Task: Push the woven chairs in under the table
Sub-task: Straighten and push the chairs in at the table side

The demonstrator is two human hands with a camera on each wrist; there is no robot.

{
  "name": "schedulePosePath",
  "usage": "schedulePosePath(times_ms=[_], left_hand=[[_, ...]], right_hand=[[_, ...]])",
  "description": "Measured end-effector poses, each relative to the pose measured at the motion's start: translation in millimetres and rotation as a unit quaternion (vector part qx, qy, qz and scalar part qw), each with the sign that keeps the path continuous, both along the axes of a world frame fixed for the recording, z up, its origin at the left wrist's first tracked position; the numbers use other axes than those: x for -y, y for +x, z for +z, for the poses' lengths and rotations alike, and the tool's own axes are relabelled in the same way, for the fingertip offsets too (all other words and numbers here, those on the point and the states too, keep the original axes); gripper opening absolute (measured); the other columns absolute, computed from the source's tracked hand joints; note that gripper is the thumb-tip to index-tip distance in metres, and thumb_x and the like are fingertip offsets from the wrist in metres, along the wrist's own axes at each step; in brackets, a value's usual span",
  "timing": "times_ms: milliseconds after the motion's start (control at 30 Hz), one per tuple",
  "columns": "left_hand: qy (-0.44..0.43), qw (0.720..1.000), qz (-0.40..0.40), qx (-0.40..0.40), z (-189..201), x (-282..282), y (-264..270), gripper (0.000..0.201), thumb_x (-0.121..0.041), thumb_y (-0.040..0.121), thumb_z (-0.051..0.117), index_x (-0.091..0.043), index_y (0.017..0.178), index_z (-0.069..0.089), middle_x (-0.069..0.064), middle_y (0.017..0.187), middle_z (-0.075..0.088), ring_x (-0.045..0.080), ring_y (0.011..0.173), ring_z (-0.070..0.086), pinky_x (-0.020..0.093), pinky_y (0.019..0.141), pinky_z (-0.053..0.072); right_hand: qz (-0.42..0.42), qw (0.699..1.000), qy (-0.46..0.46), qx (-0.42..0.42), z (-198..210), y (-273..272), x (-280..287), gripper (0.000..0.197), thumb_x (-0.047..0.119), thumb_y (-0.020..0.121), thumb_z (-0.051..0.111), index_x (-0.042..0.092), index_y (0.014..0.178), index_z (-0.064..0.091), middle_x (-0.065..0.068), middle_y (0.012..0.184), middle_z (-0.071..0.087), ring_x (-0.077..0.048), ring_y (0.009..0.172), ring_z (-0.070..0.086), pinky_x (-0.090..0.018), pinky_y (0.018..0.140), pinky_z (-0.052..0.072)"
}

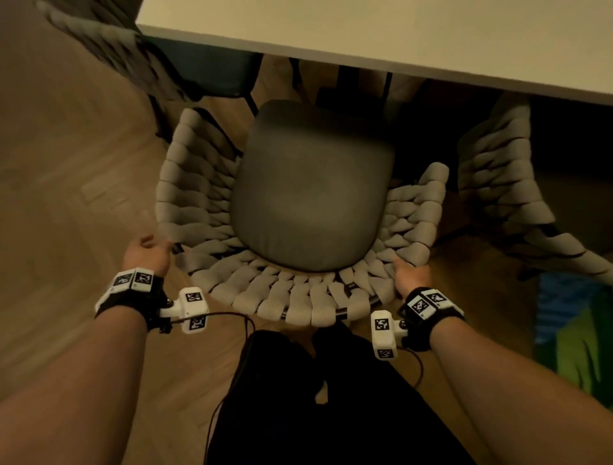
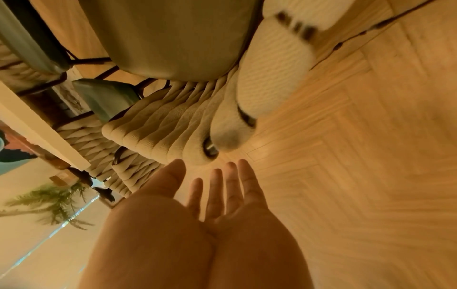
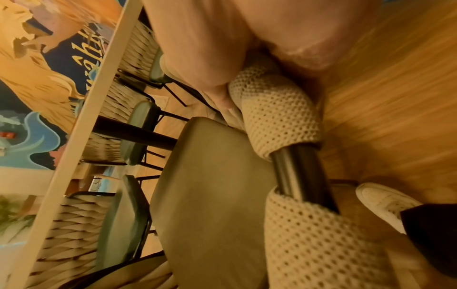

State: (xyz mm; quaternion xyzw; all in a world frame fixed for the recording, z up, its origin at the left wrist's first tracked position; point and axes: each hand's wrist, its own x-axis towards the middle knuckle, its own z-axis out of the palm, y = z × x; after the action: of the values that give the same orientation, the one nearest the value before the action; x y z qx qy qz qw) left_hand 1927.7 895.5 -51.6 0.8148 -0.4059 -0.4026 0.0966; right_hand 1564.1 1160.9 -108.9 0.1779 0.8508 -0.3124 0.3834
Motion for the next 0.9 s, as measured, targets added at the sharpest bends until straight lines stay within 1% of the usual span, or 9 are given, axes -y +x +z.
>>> schedulePosePath(times_ms=[133,233,400,467,567,633,700,767,900], left_hand=[[0.034,0.999,-0.040,0.005,-3.1,32.7,-17.3,0.061,-0.032,0.086,0.066,-0.020,0.142,0.045,0.012,0.134,0.058,0.037,0.117,0.057,0.049,0.103,0.045],[0.051,0.997,-0.061,0.022,-12.7,52.5,-23.5,0.061,-0.035,0.087,0.068,-0.010,0.139,0.048,0.016,0.132,0.058,0.040,0.116,0.057,0.049,0.102,0.046],[0.065,0.994,-0.086,0.015,-49.4,81.5,-8.8,0.079,-0.047,0.063,0.082,-0.008,0.125,0.056,0.019,0.123,0.063,0.042,0.105,0.063,0.055,0.093,0.052],[0.061,0.994,-0.087,0.003,-44.1,82.2,-14.1,0.084,-0.050,0.055,0.085,-0.008,0.122,0.057,0.017,0.118,0.065,0.040,0.103,0.064,0.055,0.090,0.054],[0.056,0.995,-0.076,-0.028,-41.5,83.5,-18.5,0.067,-0.040,0.067,0.084,-0.008,0.120,0.059,0.014,0.111,0.066,0.034,0.099,0.064,0.052,0.090,0.054],[0.030,0.996,-0.063,-0.046,-43.0,82.4,-18.9,0.064,-0.044,0.062,0.084,-0.017,0.116,0.061,0.011,0.109,0.067,0.033,0.098,0.065,0.052,0.090,0.054],[0.007,0.995,-0.084,-0.045,-47.4,82.8,-16.4,0.065,-0.049,0.058,0.081,-0.024,0.114,0.061,0.011,0.109,0.068,0.035,0.098,0.066,0.054,0.089,0.054],[-0.007,0.993,-0.112,-0.044,-48.3,81.9,-14.4,0.056,-0.043,0.067,0.078,-0.025,0.117,0.061,0.010,0.111,0.069,0.034,0.098,0.065,0.054,0.089,0.054],[-0.055,0.991,-0.111,-0.054,-43.3,79.4,-19.8,0.051,-0.043,0.059,0.077,-0.029,0.107,0.065,0.007,0.102,0.071,0.031,0.093,0.067,0.053,0.086,0.056]], right_hand=[[-0.001,0.999,0.026,-0.027,0.3,2.8,3.1,0.060,0.034,0.088,0.064,0.004,0.136,0.045,-0.018,0.137,0.054,-0.038,0.122,0.053,-0.046,0.102,0.045],[-0.028,0.999,0.024,-0.037,2.3,4.8,6.7,0.052,0.031,0.085,0.067,0.008,0.129,0.052,-0.016,0.130,0.059,-0.037,0.115,0.058,-0.047,0.100,0.047],[-0.044,0.996,0.063,-0.041,7.7,10.0,12.1,0.063,0.036,0.066,0.078,0.016,0.122,0.058,-0.008,0.121,0.065,-0.035,0.104,0.063,-0.050,0.095,0.052],[-0.039,0.994,0.086,-0.054,10.6,12.2,14.3,0.066,0.038,0.066,0.082,0.015,0.123,0.057,-0.003,0.113,0.063,-0.033,0.104,0.062,-0.048,0.094,0.052],[-0.019,0.993,0.083,-0.079,13.3,16.8,12.2,0.061,0.036,0.070,0.083,0.017,0.123,0.059,-0.005,0.120,0.064,-0.032,0.109,0.061,-0.041,0.095,0.051],[0.001,0.994,0.066,-0.089,16.5,16.3,10.4,0.057,0.030,0.072,0.083,0.017,0.122,0.059,-0.006,0.122,0.064,-0.030,0.109,0.061,-0.039,0.094,0.050],[-0.013,0.994,0.052,-0.093,16.9,18.1,8.5,0.054,0.025,0.073,0.083,0.016,0.120,0.060,-0.007,0.120,0.065,-0.029,0.103,0.061,-0.039,0.093,0.050],[-0.015,0.995,0.041,-0.094,16.3,18.7,7.7,0.049,0.022,0.074,0.082,0.016,0.118,0.061,-0.007,0.116,0.065,-0.026,0.095,0.059,-0.037,0.090,0.050],[-0.033,0.995,0.012,-0.095,20.0,7.6,-5.2,0.051,0.019,0.072,0.082,0.017,0.119,0.062,-0.007,0.114,0.067,-0.028,0.100,0.063,-0.045,0.095,0.052]])
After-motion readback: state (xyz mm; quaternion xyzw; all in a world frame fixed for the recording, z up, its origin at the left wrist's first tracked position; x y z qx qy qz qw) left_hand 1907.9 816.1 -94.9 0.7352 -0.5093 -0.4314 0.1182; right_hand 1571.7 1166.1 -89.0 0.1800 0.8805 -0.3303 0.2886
